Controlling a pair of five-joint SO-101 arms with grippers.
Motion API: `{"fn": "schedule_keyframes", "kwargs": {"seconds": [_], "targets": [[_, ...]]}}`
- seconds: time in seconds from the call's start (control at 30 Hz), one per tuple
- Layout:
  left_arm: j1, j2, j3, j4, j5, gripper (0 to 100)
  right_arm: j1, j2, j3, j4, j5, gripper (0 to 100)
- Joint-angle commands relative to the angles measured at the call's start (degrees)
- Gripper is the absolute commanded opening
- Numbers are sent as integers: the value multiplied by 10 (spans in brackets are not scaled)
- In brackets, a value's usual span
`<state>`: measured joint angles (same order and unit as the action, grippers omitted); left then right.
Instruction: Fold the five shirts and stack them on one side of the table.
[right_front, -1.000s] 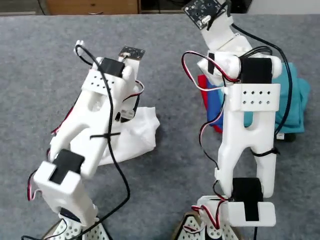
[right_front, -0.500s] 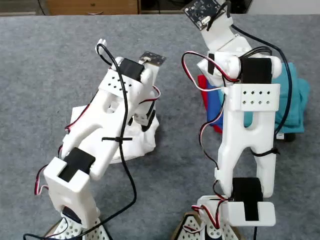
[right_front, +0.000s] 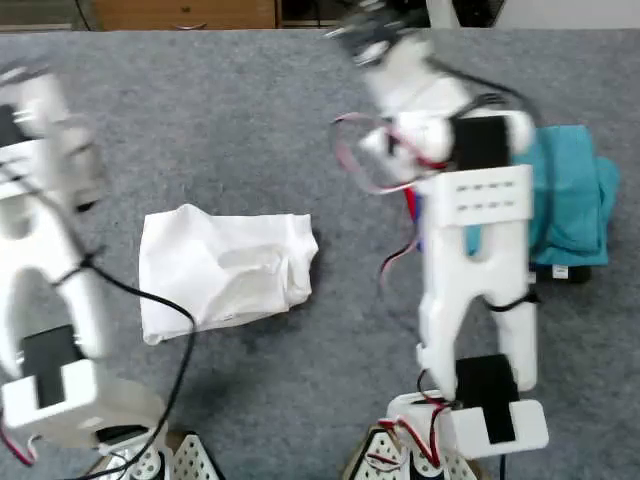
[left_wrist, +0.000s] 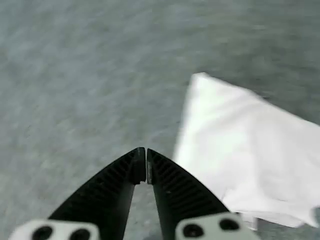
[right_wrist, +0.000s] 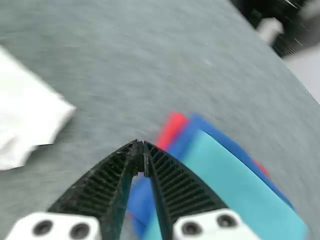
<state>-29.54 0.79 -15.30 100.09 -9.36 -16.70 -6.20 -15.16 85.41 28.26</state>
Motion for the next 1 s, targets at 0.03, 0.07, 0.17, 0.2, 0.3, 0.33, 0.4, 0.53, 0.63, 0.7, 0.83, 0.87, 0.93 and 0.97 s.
{"fn": "schedule_keyframes", "kwargs": {"seconds": [0.03, 0.07, 0.17, 0.2, 0.3, 0.33, 0.4, 0.53, 0.63, 0.7, 0.83, 0.87, 0.93, 0.97], "targets": [[-126, -29, 64, -30, -46, 19, -174, -3, 73, -37, 2, 2], [-146, -30, 83, -44, -51, 19, -204, 8, 89, -52, 1, 2], [-193, -31, 125, -72, -55, 19, -283, 61, 109, -84, 1, 2], [-205, -31, 135, -76, -62, 19, -303, 80, 109, -91, 1, 2], [-229, -31, 157, -78, -76, 19, -351, 135, 81, -105, -25, 2], [-234, -31, 161, -79, -76, 19, -362, 155, 71, -105, -36, 2], [-238, -31, 164, -79, -76, 19, -375, 196, 45, -102, -47, 2], [-238, -31, 165, -78, -76, 19, -353, 276, 20, -105, -47, 2], [-237, -31, 165, -78, -76, 19, -299, 325, -20, -103, -46, 2], [-237, -31, 165, -79, -76, 19, -253, 342, -63, -89, -47, 2], [-233, -30, 165, -79, -76, 19, -178, 359, -153, -53, -42, 2], [-232, -29, 165, -80, -76, 19, -162, 364, -171, -49, -42, 2], [-232, -27, 162, -88, -76, 19, -136, 378, -196, -47, -42, 2], [-232, -27, 165, -97, -76, 19, -124, 388, -206, -47, -42, 2]]}}
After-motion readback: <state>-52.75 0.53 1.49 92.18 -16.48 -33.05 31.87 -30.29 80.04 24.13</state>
